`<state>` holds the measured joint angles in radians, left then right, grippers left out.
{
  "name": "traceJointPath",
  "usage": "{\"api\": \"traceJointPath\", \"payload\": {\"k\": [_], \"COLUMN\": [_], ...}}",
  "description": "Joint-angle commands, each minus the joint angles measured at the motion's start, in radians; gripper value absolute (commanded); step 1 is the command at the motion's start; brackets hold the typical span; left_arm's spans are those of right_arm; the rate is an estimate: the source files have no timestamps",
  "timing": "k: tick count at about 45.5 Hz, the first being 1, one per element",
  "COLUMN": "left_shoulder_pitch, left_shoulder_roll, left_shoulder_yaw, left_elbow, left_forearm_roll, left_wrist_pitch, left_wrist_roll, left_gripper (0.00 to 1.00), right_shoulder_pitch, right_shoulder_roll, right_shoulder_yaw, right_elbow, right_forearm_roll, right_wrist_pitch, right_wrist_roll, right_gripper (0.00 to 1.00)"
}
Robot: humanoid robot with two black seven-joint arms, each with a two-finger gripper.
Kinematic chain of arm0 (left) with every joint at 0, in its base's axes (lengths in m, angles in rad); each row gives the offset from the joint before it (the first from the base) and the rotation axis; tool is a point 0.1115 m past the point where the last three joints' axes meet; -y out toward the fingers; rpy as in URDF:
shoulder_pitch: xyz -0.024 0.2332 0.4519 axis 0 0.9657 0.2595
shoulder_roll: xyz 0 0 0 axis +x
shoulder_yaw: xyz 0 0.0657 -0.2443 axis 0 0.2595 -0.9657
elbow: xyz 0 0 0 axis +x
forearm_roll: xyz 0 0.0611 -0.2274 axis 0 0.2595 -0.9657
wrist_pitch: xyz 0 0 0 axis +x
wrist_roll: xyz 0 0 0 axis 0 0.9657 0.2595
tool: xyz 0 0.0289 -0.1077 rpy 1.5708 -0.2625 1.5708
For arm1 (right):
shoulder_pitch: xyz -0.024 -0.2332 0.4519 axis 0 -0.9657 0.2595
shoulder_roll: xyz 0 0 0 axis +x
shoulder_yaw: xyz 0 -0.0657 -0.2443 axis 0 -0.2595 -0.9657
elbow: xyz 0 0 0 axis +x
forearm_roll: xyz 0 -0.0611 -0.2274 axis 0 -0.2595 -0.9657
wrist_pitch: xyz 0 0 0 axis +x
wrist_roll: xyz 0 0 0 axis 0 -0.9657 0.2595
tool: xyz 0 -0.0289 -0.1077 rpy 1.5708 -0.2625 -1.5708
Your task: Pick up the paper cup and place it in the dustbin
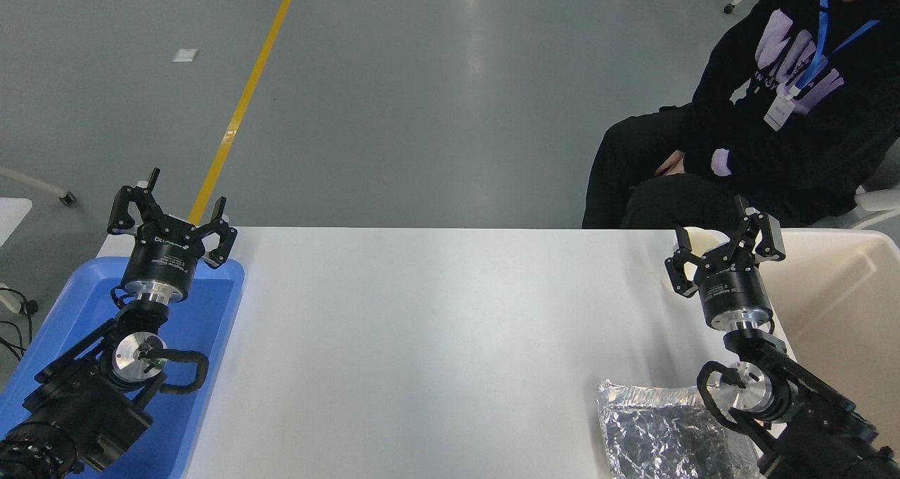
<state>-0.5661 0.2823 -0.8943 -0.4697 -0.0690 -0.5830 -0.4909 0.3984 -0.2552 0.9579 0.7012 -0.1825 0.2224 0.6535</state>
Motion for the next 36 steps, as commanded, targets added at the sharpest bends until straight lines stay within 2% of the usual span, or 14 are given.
{"api": "traceJointPath", "payload": {"k": [1,10,15,24,29,36], "left_shoulder_pitch": [0.000,0.000,-0.001,0.000,0.000,-0.001], "left_shoulder_roll": [0.000,0.000,0.000,0.000,0.000,0.000], "left_shoulder_yaw": [0.000,0.000,0.000,0.000,0.000,0.000], "left_elbow": [0.000,-0.001,-0.001,-0.001,-0.001,-0.001], "left_forearm_roll": [0.000,0.000,0.000,0.000,0.000,0.000], "left_wrist_pitch": [0.000,0.000,-0.001,-0.001,-0.001,-0.001], "left_wrist_roll": [0.000,0.000,0.000,0.000,0.000,0.000], "left_gripper": [0.99,0.99,0.99,0.99,0.99,0.99], "right_shoulder_pitch": [0.004,0.013,0.028,0.218,0.344,0.496], "right_shoulder_roll": [-0.021,-0.074,-0.120,-0.374,-0.429,-0.446], "right_shoulder_yaw": [0.001,-0.010,-0.120,-0.558,-0.798,-1.097], "right_elbow": [0.003,0.043,0.063,0.145,0.152,0.170], "right_forearm_roll": [0.000,0.011,0.023,0.141,0.160,0.161], "right_wrist_pitch": [0.000,0.002,0.002,0.005,0.005,0.006], "right_wrist_roll": [0.000,-0.002,-0.002,-0.002,-0.002,-0.002], "right_gripper": [1.00,1.00,1.00,1.00,1.00,1.00]}}
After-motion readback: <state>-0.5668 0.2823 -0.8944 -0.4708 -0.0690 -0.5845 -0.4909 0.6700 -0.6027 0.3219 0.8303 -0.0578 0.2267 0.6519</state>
